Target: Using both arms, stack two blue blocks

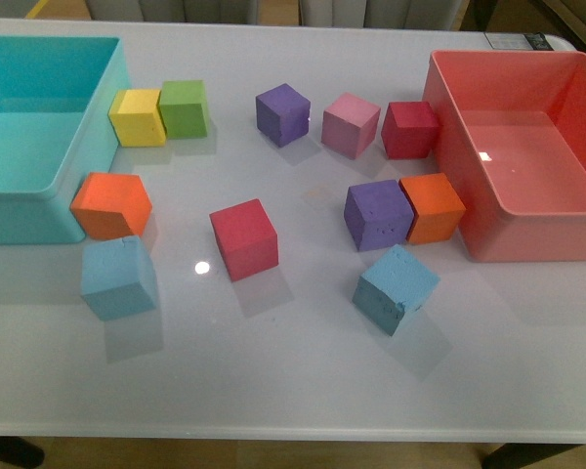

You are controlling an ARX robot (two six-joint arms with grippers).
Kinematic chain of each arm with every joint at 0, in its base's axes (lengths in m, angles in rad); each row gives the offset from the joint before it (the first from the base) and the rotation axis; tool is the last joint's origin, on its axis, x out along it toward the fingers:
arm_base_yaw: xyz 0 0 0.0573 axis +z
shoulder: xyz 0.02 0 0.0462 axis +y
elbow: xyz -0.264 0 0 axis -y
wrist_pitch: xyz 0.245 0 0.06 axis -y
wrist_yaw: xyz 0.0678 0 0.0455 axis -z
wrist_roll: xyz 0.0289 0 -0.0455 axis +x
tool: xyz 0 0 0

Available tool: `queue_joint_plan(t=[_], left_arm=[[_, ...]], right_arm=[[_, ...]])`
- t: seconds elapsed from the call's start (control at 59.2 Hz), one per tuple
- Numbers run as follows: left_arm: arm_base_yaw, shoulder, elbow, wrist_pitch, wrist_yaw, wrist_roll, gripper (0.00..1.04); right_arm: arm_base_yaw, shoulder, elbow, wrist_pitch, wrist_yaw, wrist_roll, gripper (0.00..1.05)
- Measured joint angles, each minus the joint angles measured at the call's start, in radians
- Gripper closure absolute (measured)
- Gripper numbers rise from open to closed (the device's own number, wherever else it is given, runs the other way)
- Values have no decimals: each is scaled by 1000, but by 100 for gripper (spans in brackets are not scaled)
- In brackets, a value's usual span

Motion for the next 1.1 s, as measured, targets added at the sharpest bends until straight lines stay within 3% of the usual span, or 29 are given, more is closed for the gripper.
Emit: queue_joint_plan(t=[0.71,0.794,0.828,0.946,1.098], left_arm=[[0,0,0,0,0,0,9],[0,0,0,0,0,0,9],[0,0,0,0,1,0,9],[0,0,0,0,0,0,9],[0,0,0,0,0,0,9]], right_arm=[[-1,2,1,-2,-3,0,9],[-44,166,94,-214,-126,-6,9],[-45,249,116,-226,-146,-14,9],[-18,516,137,-72,-188,-85,9],[30,934,185,256,-220,-200,9]])
